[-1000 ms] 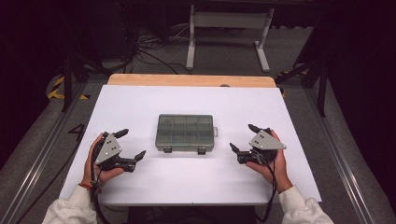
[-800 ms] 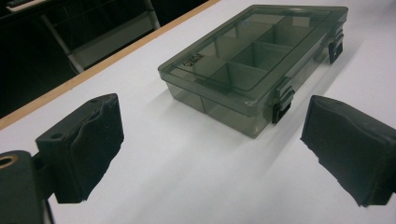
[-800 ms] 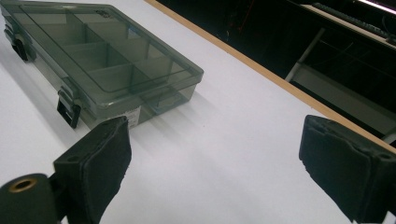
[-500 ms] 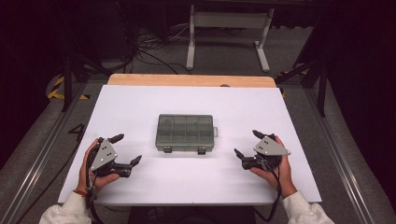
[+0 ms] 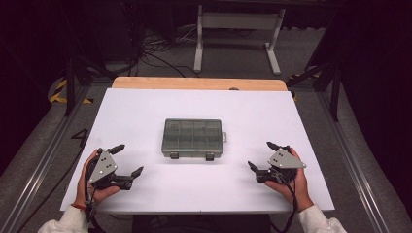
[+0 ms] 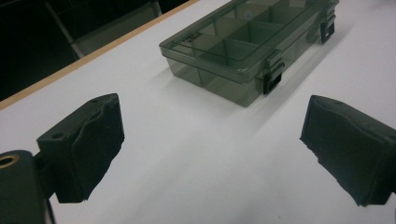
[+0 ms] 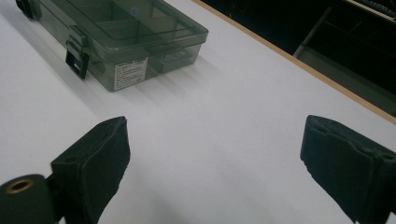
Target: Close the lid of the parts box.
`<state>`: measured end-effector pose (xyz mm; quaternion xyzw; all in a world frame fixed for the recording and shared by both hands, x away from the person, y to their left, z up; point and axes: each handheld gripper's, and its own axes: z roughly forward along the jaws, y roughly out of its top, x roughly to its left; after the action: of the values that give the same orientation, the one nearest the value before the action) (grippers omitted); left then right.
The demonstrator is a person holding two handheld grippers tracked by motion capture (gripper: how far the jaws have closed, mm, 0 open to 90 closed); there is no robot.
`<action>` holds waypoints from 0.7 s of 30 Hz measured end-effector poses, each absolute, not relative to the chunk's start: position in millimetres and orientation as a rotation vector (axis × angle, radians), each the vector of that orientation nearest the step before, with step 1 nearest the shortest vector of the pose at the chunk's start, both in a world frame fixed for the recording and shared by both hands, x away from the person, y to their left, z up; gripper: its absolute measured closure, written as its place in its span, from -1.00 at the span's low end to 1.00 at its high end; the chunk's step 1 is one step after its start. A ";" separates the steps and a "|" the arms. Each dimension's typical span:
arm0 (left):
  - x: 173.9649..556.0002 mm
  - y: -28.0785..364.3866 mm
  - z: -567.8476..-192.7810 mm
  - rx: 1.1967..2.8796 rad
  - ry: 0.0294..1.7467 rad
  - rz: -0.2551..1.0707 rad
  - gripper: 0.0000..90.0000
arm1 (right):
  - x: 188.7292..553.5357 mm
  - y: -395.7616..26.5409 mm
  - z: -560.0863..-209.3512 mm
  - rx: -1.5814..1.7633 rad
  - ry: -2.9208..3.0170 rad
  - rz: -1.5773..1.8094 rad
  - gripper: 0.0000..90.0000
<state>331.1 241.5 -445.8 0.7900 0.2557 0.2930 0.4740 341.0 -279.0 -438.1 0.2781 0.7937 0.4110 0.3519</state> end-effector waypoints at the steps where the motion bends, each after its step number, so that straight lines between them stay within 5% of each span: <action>1: 331.4 242.4 -445.7 1.930 0.627 0.716 -0.85 | 340.2 -279.0 -438.9 0.722 2.056 1.064 -0.80; 21: 330.7 239.4 -445.6 1.934 0.611 0.706 -0.84 | 338.7 -277.9 -436.0 0.713 2.046 1.097 -0.80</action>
<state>330.7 239.4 -445.6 0.7915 0.2500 0.2889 0.4770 338.7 -277.9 -436.0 0.2753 0.7894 0.4233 0.3492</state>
